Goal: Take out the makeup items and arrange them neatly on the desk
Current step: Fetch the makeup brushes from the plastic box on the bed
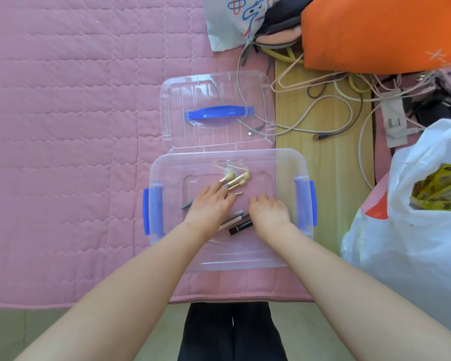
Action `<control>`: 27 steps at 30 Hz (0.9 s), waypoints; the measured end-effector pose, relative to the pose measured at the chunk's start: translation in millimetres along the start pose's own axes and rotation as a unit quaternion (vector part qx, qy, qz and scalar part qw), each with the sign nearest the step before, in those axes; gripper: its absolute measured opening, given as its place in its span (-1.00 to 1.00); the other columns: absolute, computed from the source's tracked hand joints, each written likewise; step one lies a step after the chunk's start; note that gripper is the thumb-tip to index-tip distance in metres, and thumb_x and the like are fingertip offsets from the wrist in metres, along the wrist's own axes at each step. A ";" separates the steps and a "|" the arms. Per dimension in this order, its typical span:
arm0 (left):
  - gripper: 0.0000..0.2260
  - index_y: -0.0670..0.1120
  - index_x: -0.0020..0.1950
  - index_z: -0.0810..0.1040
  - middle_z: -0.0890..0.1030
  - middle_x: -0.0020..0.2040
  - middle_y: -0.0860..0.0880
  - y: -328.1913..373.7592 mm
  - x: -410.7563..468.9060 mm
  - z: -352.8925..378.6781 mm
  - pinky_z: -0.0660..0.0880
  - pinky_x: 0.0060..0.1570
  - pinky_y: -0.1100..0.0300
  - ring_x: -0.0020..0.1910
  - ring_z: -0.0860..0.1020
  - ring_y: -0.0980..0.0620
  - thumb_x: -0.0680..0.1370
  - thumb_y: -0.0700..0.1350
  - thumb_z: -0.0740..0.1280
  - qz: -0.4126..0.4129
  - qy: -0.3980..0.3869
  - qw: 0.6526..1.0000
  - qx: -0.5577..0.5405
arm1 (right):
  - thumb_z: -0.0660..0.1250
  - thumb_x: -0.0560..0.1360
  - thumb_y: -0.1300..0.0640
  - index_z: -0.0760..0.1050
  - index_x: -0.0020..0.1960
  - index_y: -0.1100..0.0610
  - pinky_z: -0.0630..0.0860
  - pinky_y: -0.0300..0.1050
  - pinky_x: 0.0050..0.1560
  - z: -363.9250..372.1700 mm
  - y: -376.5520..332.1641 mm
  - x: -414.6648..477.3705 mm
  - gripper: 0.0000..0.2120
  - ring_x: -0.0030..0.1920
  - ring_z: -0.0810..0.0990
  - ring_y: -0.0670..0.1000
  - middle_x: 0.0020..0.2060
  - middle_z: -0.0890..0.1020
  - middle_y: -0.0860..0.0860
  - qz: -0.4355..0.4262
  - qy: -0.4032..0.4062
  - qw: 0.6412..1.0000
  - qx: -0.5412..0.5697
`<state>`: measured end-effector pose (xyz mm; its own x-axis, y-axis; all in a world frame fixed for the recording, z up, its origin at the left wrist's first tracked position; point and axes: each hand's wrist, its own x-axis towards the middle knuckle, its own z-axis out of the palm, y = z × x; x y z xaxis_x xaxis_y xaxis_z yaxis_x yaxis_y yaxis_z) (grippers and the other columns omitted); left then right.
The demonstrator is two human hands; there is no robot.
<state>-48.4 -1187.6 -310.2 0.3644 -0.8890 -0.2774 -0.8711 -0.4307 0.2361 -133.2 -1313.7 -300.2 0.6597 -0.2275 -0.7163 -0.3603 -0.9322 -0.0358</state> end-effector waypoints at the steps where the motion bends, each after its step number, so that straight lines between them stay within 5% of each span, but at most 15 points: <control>1: -0.74 -0.15 -0.26 0.50 0.53 -0.25 -0.12 -1.7 -1.6 -0.1 0.37 -0.37 0.11 -0.23 0.55 -0.18 0.17 -0.37 0.47 -0.015 -0.009 0.998 -0.054 | 0.31 0.45 0.31 0.35 0.26 0.25 0.46 0.00 0.11 -0.6 1.1 1.0 -0.60 0.19 0.50 0.21 0.18 0.45 0.19 0.008 -0.024 0.999 0.036; 4: -0.83 -0.19 -0.07 0.49 0.49 -0.06 -0.14 -8.5 -8.8 -0.8 0.35 -0.30 0.06 -0.18 0.51 -0.22 0.39 -0.37 0.32 -0.116 -0.035 0.968 -0.218 | 0.21 0.50 0.29 0.32 0.24 0.25 0.44 0.00 0.05 -4.5 2.7 -0.9 -0.69 0.18 0.49 0.25 0.18 0.40 0.20 0.023 -0.061 0.989 0.135; 8: -0.82 -0.13 -0.08 0.57 0.49 -0.15 -0.02 -14.3 -16.8 -15.1 0.26 -0.30 0.31 -0.21 0.49 -0.03 0.39 -0.35 0.38 -0.248 0.020 0.902 -0.352 | 0.16 0.50 0.24 0.38 0.12 0.21 0.33 -0.10 -0.11 -2.6 7.4 -9.3 -0.80 0.10 0.51 0.23 0.10 0.50 0.19 -0.003 -0.061 0.984 0.168; 11: -0.81 -0.10 -0.05 0.59 0.57 -0.19 -0.02 -13.9 -21.6 -26.7 0.37 -0.39 0.43 -0.32 0.47 0.10 0.43 -0.34 0.34 -0.348 -0.006 0.822 -0.451 | 0.18 0.45 0.24 0.41 0.02 0.16 0.41 -0.09 -0.09 -4.0 6.8 -17.7 -0.84 0.06 0.53 0.21 0.03 0.55 0.15 -0.024 -0.063 0.978 0.195; 13: -0.80 -0.10 -0.04 0.60 0.60 -0.19 -0.07 -12.5 -26.0 -28.3 0.46 -0.32 0.29 -0.31 0.50 0.06 0.46 -0.34 0.27 -0.379 -0.018 0.775 -0.506 | 0.20 0.39 0.23 0.39 -0.05 0.11 0.47 -0.06 -0.07 -3.1 6.6 -21.7 -0.85 0.02 0.53 0.18 -0.01 0.55 0.12 -0.026 -0.075 0.973 0.216; 16: -0.84 -0.09 -0.10 0.57 0.56 -0.25 -0.05 -10.4 -26.7 -26.7 0.42 -0.37 0.25 -0.30 0.49 0.01 0.47 -0.29 0.24 -0.407 -0.030 0.749 -0.521 | 0.28 0.39 0.09 0.36 -0.11 0.08 0.45 -0.09 -0.11 -1.5 4.8 -24.3 -0.86 0.01 0.54 0.16 -0.07 0.53 0.06 -0.031 -0.082 0.977 0.196; 20: -0.96 -0.09 -0.22 0.50 0.50 -0.37 0.01 -5.5 -22.6 -20.5 0.40 -0.38 0.22 -0.34 0.47 0.01 0.43 -0.15 0.32 -0.433 -0.053 0.768 -0.469 | 0.34 0.44 -0.12 0.36 -0.14 0.08 0.40 -0.10 -0.15 -3.5 3.4 -21.1 -0.71 0.00 0.54 0.15 -0.12 0.49 0.05 -0.046 -0.054 0.985 0.158; 23: -0.93 -0.04 -0.25 0.46 0.54 -0.31 0.01 -3.5 -21.6 -15.6 0.44 -0.30 0.16 -0.24 0.54 -0.06 0.39 -0.09 0.33 -0.382 -0.084 0.851 -0.351 | 0.29 0.49 0.03 0.36 0.06 0.13 0.42 -0.03 -0.10 -3.7 2.9 -17.1 -0.77 0.06 0.53 0.19 0.05 0.47 0.10 -0.079 -0.012 0.992 0.100; 27: -0.90 -0.07 -0.01 0.50 0.56 -0.01 -0.05 -3.1 -17.6 -7.5 0.35 -0.25 0.13 0.00 0.55 -0.14 0.51 -0.16 0.23 -0.257 -0.129 0.950 -0.123 | 0.24 0.50 0.19 0.36 0.14 0.15 0.35 -0.01 -0.24 -2.7 -1.6 -8.7 -0.78 -0.01 0.54 0.21 0.05 0.42 0.12 -0.147 -0.004 0.989 0.027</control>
<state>-49.6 -1171.7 -299.0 0.5997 -0.4982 -0.6262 -0.4851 -0.8487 0.2107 -136.6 -1311.0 -292.1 0.7355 0.0543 -0.6754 -0.1882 -0.9412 -0.2806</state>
